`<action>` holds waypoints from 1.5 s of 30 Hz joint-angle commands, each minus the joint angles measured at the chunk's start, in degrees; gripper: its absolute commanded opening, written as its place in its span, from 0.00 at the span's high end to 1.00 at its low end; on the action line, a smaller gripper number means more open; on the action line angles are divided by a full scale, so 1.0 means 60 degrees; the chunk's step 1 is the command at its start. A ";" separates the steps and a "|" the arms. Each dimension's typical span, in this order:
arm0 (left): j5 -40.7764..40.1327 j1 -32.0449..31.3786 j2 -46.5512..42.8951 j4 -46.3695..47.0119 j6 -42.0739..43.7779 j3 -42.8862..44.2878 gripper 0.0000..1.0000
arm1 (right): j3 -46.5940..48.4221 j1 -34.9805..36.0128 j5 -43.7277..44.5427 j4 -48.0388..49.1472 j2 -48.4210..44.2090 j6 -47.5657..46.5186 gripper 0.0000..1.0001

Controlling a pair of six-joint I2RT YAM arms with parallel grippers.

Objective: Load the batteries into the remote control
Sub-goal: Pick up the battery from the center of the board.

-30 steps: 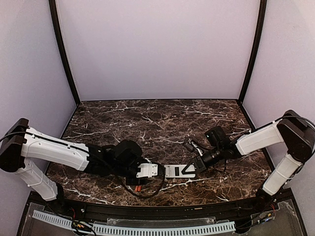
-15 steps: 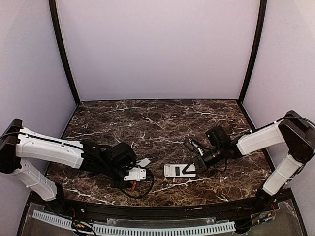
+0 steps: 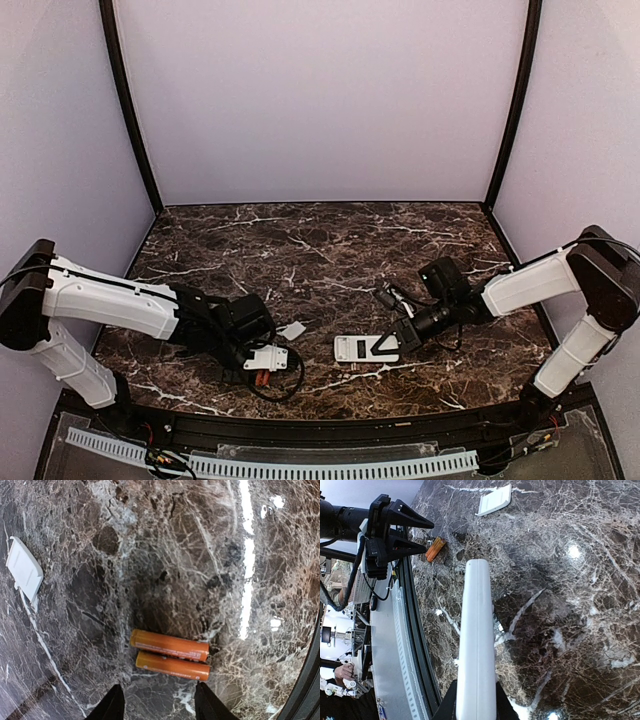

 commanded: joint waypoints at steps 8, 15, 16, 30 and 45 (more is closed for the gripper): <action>0.0487 0.0037 0.0472 0.0363 -0.0075 0.0299 0.51 | -0.0079 -0.0052 -0.0109 0.0204 -0.0138 -0.0007 1.00; 0.0417 0.0035 0.0465 0.0862 -0.0191 0.0292 0.52 | -0.0092 -0.0057 -0.0164 0.0203 -0.0105 -0.0024 1.00; 0.0461 0.0041 0.0473 0.0851 -0.0179 0.0300 0.52 | -0.0079 -0.0053 -0.0161 0.0204 -0.0106 -0.0017 1.00; 0.1133 0.0118 0.0035 0.1001 0.0752 0.0417 0.65 | 0.0033 -0.0041 -0.0303 0.0292 0.0160 -0.0023 1.00; 0.1662 0.0114 0.1625 0.0664 0.2236 0.1660 0.62 | -0.0059 -0.0038 -0.0320 0.0328 0.0159 -0.0054 1.00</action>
